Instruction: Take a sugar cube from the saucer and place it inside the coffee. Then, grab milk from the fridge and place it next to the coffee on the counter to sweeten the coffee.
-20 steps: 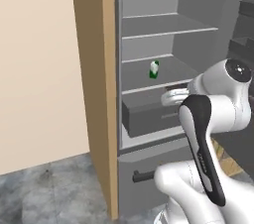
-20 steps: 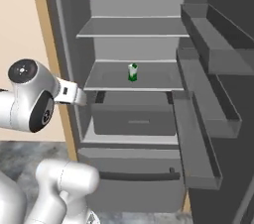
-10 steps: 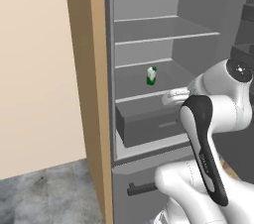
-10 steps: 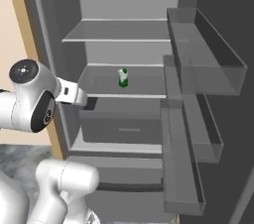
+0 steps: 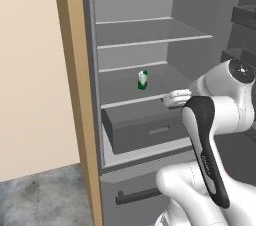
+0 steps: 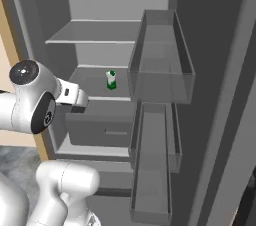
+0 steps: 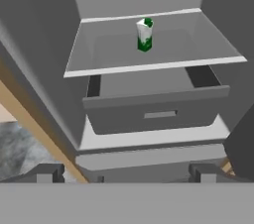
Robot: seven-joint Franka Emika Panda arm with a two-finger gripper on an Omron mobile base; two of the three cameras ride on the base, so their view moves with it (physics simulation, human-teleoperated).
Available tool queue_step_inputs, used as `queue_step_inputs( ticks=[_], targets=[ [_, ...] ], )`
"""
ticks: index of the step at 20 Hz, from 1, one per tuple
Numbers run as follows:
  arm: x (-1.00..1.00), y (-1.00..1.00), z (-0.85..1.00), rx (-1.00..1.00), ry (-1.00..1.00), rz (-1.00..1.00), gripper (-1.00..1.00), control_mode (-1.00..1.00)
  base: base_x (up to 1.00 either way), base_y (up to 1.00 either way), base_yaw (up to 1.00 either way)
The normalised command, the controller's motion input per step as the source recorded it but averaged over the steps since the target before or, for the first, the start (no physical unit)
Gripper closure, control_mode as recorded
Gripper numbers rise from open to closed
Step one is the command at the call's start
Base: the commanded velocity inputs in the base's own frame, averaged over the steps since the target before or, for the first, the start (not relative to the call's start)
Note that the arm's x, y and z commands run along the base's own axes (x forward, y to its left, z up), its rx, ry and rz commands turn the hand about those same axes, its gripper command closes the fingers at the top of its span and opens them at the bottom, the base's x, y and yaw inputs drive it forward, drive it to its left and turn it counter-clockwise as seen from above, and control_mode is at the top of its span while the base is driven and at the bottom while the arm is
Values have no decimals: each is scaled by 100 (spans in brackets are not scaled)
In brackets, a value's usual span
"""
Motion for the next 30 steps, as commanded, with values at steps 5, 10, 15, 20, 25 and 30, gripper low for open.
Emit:
queue_step_inputs(
  ticks=[5, 10, 15, 20, 25, 30],
  targets=[
    [0, 0, 0, 0, 0, 0, -100, 100, 38, -4, 0],
    [16, 0, 0, 0, 0, 0, -100, -100, 20, 0, 0],
    [58, -3, -2, 0, 1, -2, -100, -100, 0, 0, 0],
    [65, -11, -17, 0, 0, -7, -100, -100, 0, 0, 0],
    [51, -1, -56, -1, 1, -11, -100, -100, 0, 0, 0],
    [66, 0, -29, 0, 0, -20, -100, -100, 0, 0, 0]
  ],
)
